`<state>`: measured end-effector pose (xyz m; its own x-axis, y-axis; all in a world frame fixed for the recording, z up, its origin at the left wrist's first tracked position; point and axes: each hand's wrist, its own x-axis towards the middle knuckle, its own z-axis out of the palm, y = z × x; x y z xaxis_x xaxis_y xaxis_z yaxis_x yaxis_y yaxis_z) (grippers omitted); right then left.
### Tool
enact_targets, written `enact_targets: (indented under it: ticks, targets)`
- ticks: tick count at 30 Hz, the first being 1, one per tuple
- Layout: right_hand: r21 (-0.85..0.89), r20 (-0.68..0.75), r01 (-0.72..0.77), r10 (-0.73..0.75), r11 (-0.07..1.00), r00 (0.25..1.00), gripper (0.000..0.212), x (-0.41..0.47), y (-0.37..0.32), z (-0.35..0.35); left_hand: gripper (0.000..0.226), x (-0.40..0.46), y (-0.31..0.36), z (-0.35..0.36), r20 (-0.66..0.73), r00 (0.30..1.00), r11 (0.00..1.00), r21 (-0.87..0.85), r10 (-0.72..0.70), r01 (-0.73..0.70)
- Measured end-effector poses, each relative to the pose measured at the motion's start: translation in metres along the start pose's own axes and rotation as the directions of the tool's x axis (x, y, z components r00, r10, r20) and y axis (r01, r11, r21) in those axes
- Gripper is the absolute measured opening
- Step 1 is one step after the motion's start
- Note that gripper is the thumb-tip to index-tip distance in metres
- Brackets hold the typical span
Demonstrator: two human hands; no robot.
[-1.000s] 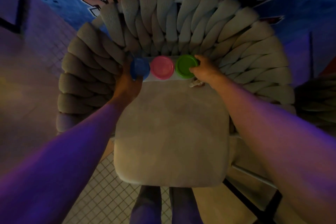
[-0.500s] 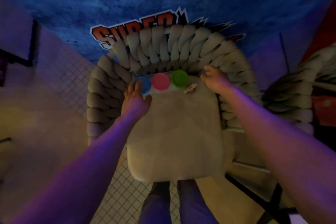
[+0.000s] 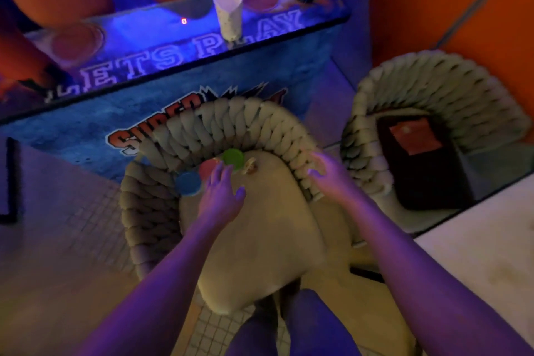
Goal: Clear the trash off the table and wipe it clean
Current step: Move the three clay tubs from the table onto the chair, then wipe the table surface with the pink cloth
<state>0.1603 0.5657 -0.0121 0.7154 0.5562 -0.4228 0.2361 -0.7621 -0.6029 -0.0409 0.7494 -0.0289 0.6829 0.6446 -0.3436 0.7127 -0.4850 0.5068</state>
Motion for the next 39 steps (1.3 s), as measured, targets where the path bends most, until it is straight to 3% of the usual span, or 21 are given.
enact_targets:
  ticks: [5,17,27,39]
  targets:
    - [0.065,-0.041,-0.074,0.077,0.995,0.996,0.056,-0.059,0.031,-0.025,0.067,-0.022,0.050,0.019,0.087,0.990,0.994,0.009,0.111,-0.112]
    - [0.204,-0.273,-0.103,0.158,0.973,0.949,0.047,-0.200,0.122,-0.093,0.069,-0.111,0.167,0.098,0.290,0.887,0.904,0.125,0.360,-0.408]
    - [0.261,-0.351,-0.098,0.189,0.960,0.917,0.044,-0.249,0.195,-0.149,0.071,-0.163,0.266,0.142,0.296,0.824,0.835,0.130,0.483,-0.535]
    - [0.351,-0.429,-0.090,0.246,0.932,0.869,0.045,-0.219,0.231,-0.218,0.070,-0.133,0.380,0.155,0.265,0.747,0.732,0.173,0.609,-0.658]
